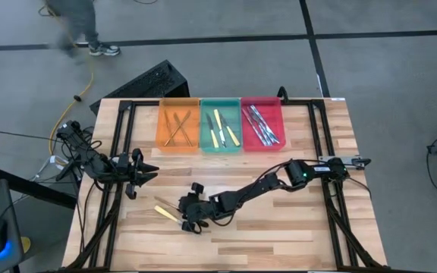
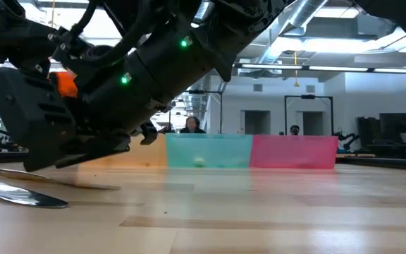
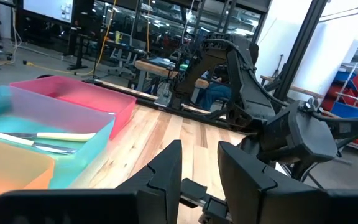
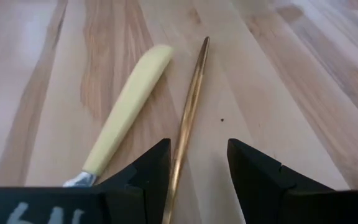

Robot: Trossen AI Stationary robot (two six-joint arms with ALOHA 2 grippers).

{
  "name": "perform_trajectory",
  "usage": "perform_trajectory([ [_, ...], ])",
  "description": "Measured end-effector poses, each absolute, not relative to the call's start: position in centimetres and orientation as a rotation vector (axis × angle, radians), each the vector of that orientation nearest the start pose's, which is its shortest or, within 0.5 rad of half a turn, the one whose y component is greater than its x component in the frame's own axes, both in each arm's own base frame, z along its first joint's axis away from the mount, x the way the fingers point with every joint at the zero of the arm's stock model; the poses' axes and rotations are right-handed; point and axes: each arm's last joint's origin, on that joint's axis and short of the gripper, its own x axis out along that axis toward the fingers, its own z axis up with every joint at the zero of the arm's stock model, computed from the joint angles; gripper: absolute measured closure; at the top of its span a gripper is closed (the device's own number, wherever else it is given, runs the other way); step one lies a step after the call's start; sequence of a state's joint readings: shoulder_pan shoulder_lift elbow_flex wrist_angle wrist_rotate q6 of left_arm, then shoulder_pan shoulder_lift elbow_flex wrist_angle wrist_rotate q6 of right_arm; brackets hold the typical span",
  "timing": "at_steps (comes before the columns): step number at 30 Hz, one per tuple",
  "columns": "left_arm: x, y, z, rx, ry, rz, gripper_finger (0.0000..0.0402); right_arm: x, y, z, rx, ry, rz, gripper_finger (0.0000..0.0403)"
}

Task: Sort silverware by color (type)
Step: Put the gold table knife into the orange bin

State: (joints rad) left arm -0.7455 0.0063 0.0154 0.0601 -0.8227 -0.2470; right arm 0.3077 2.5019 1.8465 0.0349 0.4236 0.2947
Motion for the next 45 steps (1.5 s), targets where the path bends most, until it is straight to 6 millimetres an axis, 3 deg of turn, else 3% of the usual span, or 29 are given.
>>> perform_trajectory([
  [14,7.9,-4.4,17.3,-0.296,-0.058,0.071,0.0312,51.8,14.5,9.7,0.099,0.585,-0.217,0.0216],
  [25,7.9,-4.4,17.3,-0.296,-0.058,0.071,0.0312,52.1,12.4,9.6,0.205,0.622,-0.276,0.0223],
  [31,7.9,-4.4,17.3,-0.296,-0.058,0.071,0.0312,52.1,12.2,9.5,0.221,0.631,-0.268,0.0266],
  [41,7.9,-4.4,17.3,-0.295,-0.058,0.071,0.0312,52.0,11.7,9.4,0.271,0.650,-0.298,0.0375],
  [45,7.9,-4.4,17.3,-0.295,-0.058,0.071,0.0312,52.1,11.6,9.4,0.286,0.647,-0.300,0.0394],
])
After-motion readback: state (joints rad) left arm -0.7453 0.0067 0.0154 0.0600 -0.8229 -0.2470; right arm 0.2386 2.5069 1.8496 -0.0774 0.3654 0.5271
